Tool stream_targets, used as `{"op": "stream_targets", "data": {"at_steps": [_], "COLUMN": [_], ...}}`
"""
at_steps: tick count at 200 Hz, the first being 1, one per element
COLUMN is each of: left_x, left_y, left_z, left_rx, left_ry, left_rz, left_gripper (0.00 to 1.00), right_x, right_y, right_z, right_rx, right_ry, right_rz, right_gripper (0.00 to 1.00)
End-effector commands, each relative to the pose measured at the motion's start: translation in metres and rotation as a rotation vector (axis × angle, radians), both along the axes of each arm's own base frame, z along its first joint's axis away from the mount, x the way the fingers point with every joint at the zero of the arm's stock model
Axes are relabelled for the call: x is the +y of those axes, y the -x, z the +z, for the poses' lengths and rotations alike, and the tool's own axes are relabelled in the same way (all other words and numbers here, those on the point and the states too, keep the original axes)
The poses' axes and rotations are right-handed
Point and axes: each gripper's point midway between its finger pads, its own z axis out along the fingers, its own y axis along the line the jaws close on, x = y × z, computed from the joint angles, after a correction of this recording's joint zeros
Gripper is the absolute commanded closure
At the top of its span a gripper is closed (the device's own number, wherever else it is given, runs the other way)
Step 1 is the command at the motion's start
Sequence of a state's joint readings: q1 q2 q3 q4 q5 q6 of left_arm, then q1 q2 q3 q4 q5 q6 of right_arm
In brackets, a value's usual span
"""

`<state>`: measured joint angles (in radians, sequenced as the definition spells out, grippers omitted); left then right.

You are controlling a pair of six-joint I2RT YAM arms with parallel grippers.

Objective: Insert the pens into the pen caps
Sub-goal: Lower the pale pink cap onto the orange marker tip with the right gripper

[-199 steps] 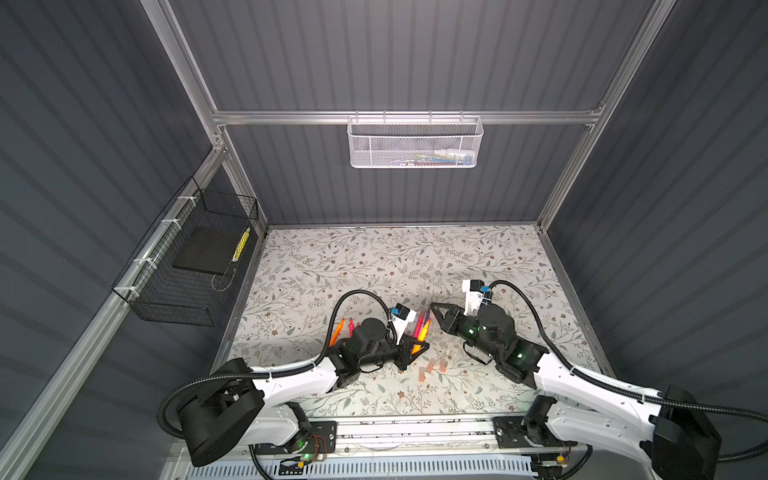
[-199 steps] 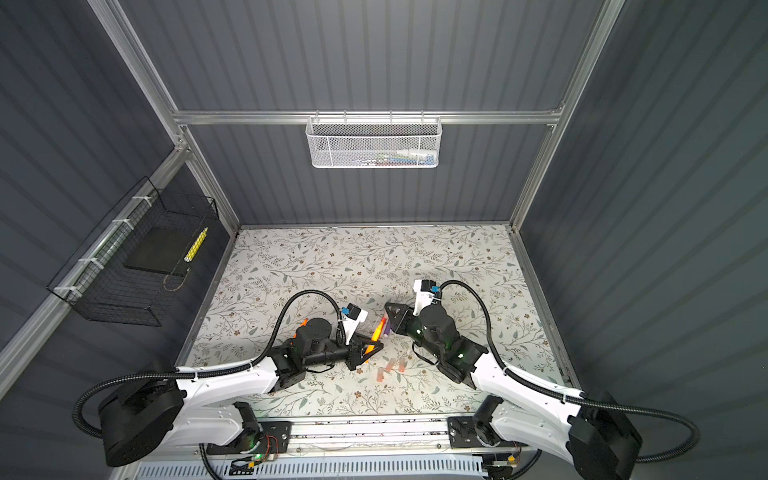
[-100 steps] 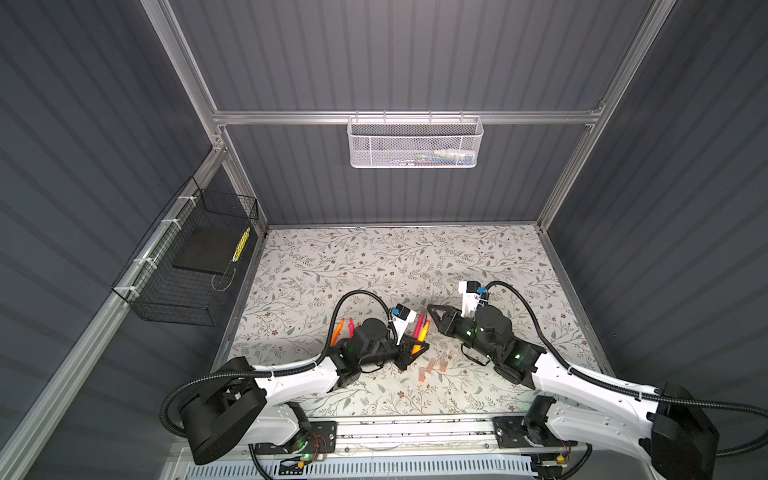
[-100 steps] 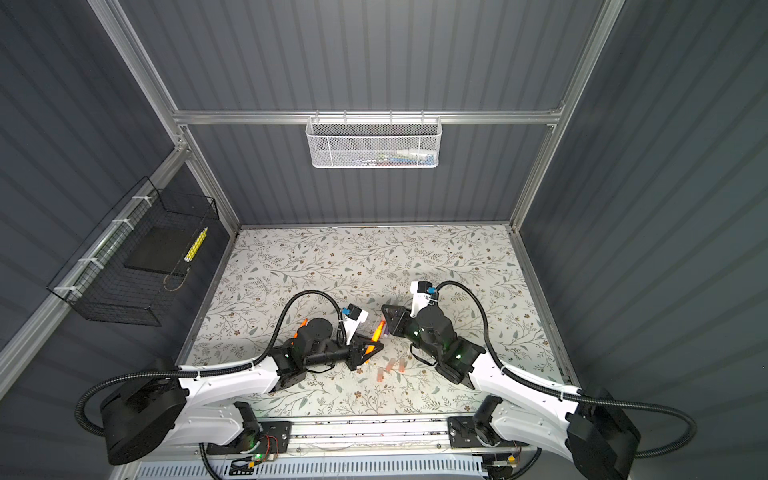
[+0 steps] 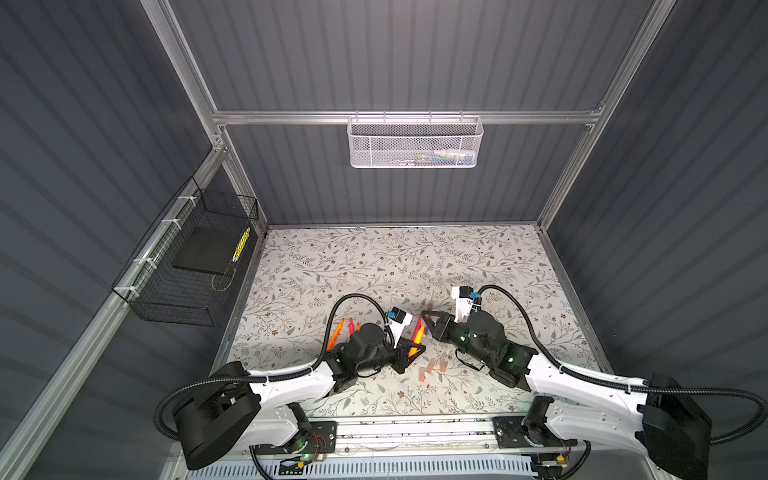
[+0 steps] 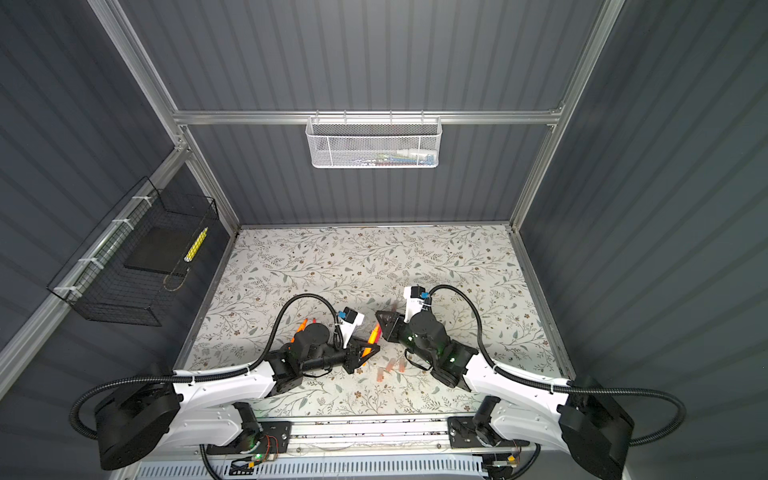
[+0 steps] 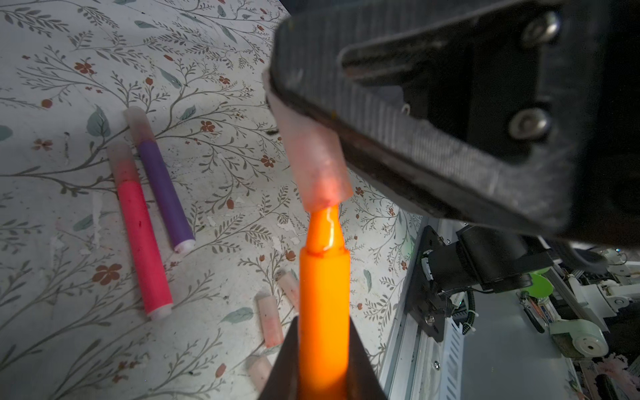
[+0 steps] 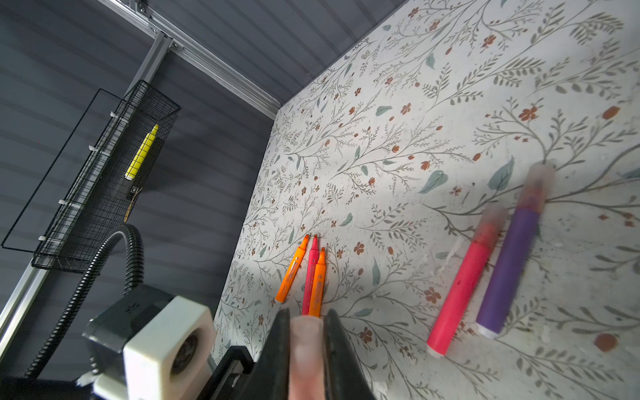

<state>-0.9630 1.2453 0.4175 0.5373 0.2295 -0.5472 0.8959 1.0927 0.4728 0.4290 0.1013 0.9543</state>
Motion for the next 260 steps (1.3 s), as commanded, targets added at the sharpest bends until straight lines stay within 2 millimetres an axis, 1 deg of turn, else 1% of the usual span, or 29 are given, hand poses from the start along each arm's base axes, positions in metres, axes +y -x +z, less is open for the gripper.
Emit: {"op": "stream_targets", "data": {"at_steps": [1, 28, 29, 32, 64, 102, 134, 143, 162, 185, 202, 227, 239, 260], "left_x": [0.004, 0.006, 0.006, 0.006, 0.007, 0.012, 0.022, 0.025, 0.027, 0.026, 0.026, 0.024, 0.023, 0.021], "left_y": [-0.005, -0.002, -0.002, -0.002, 0.0, 0.0, -0.01, -0.012, -0.012, -0.009, -0.009, -0.009, -0.008, -0.008], "left_z": [0.016, 0.024, 0.024, 0.026, 0.03, 0.034, 0.028, 0.026, 0.029, 0.032, 0.031, 0.03, 0.029, 0.027], "left_rx": [-0.027, -0.026, -0.026, -0.026, -0.024, -0.02, -0.009, -0.008, -0.015, -0.021, -0.02, -0.025, -0.029, -0.036], "left_ry": [0.063, 0.113, 0.114, 0.121, 0.157, 0.177, 0.143, 0.131, 0.139, 0.147, 0.143, 0.134, 0.126, 0.111], "left_rz": [0.046, 0.047, 0.047, 0.045, 0.045, 0.065, 0.153, 0.171, 0.179, 0.16, 0.159, 0.146, 0.14, 0.129], "left_gripper": [1.0, 1.0, 1.0, 1.0, 1.0, 1.0, 1.0, 1.0, 1.0, 1.0, 1.0, 1.0, 1.0, 1.0], "right_x": [0.004, 0.016, 0.018, 0.02, 0.033, 0.031, 0.027, 0.029, 0.036, 0.041, 0.042, 0.042, 0.042, 0.042], "right_y": [0.004, 0.016, 0.016, 0.017, 0.03, 0.037, 0.041, 0.043, 0.049, 0.047, 0.046, 0.043, 0.043, 0.042], "right_z": [-0.006, 0.009, 0.004, 0.001, 0.009, 0.008, 0.008, 0.008, 0.011, 0.004, -0.001, -0.002, 0.0, 0.005], "right_rx": [-0.006, -0.077, -0.07, -0.069, -0.123, -0.154, -0.144, -0.138, -0.143, -0.127, -0.121, -0.118, -0.118, -0.124], "right_ry": [-0.018, -0.075, -0.063, -0.057, -0.084, -0.117, -0.116, -0.111, -0.1, -0.062, -0.055, -0.034, -0.019, 0.003], "right_rz": [0.012, 0.061, 0.063, 0.068, 0.121, 0.117, 0.098, 0.098, 0.109, 0.105, 0.098, 0.089, 0.089, 0.089], "right_gripper": [1.0, 1.0, 1.0, 1.0, 1.0, 1.0, 1.0, 1.0, 1.0, 1.0, 0.93, 0.83, 0.79, 0.68]}}
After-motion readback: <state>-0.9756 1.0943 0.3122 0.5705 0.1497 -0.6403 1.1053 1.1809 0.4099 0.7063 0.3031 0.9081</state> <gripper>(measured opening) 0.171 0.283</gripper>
